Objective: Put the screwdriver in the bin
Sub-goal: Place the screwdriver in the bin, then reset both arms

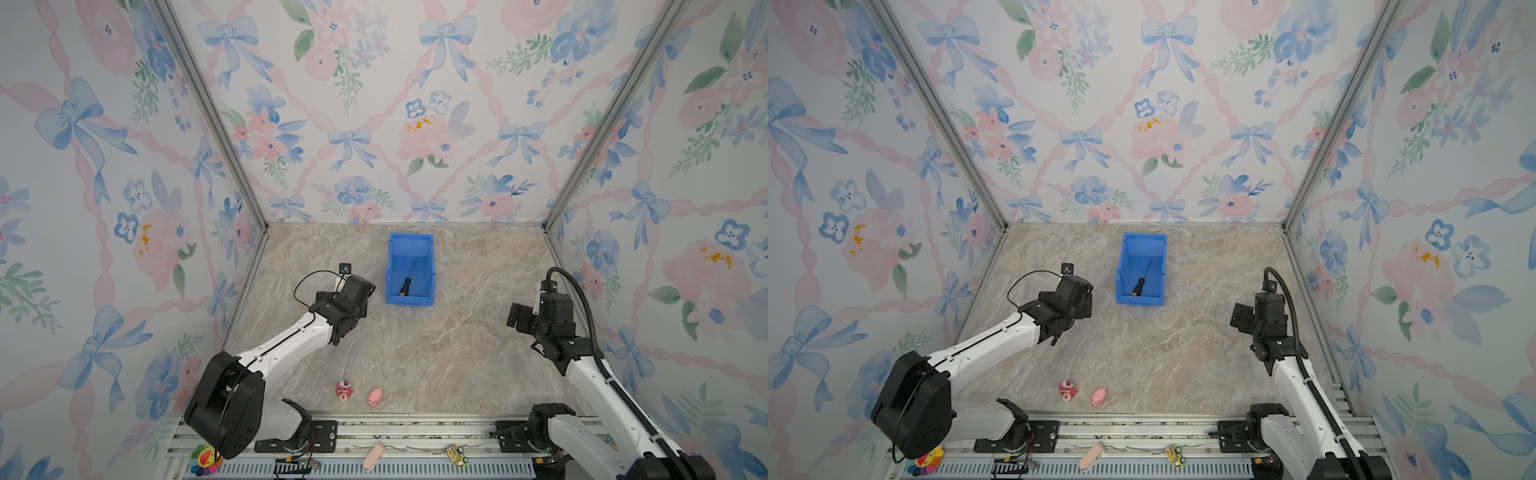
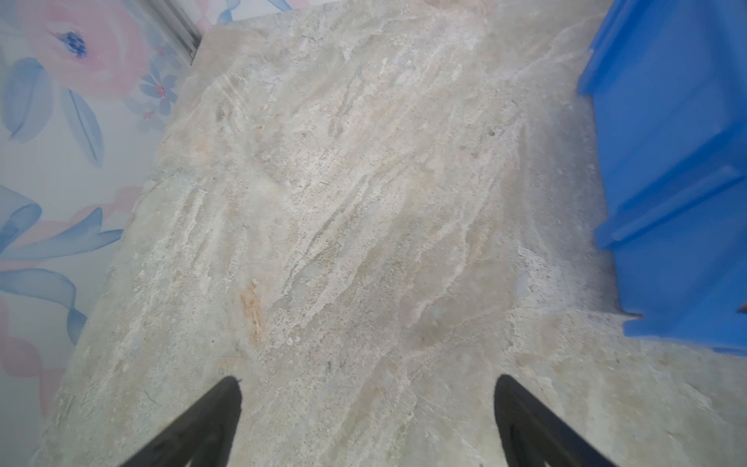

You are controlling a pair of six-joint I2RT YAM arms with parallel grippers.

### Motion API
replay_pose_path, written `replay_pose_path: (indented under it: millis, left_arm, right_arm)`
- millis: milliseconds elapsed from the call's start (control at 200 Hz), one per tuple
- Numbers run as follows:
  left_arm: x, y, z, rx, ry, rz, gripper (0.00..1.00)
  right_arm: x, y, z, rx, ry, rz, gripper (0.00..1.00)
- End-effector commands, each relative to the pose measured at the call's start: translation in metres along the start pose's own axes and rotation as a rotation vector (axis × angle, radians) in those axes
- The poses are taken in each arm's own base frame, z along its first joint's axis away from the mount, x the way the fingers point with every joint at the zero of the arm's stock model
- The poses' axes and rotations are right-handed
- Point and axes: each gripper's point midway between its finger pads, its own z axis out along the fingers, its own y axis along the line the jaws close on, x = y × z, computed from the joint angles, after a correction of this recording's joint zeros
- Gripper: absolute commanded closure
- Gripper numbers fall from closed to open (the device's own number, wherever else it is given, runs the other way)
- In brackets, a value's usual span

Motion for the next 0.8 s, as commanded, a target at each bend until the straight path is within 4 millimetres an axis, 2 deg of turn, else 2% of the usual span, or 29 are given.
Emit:
replay_pose_path:
  millis: [0, 15, 315, 570, 790]
  left_arm:
    - [-0.016, 0.014, -0.003, 0.002, -0.1, -0.053, 0.02]
    - [-0.011, 0.017, -0.001, -0.001, -0.093, -0.048, 0.02]
    - [0.01, 0.033, -0.003, 0.047, -0.112, -0.033, 0.02]
    - [0.02, 0.042, -0.02, 0.101, -0.322, -0.027, 0.02]
    - [0.026, 0.057, -0.026, 0.067, -0.362, -0.01, 0.02]
  right_arm:
    - [-0.003, -0.004, 0.002, 0.01, -0.049, -0.018, 0.03]
    - [-0.002, -0.005, 0.002, 0.012, -0.05, -0.018, 0.03]
    - [0.015, -0.004, 0.001, -0.016, -0.067, -0.109, 0.03]
    - [0.023, 0.004, 0.008, -0.073, -0.103, -0.088, 0.03]
    - [0.023, 0.001, 0.009, -0.057, -0.148, -0.073, 0.03]
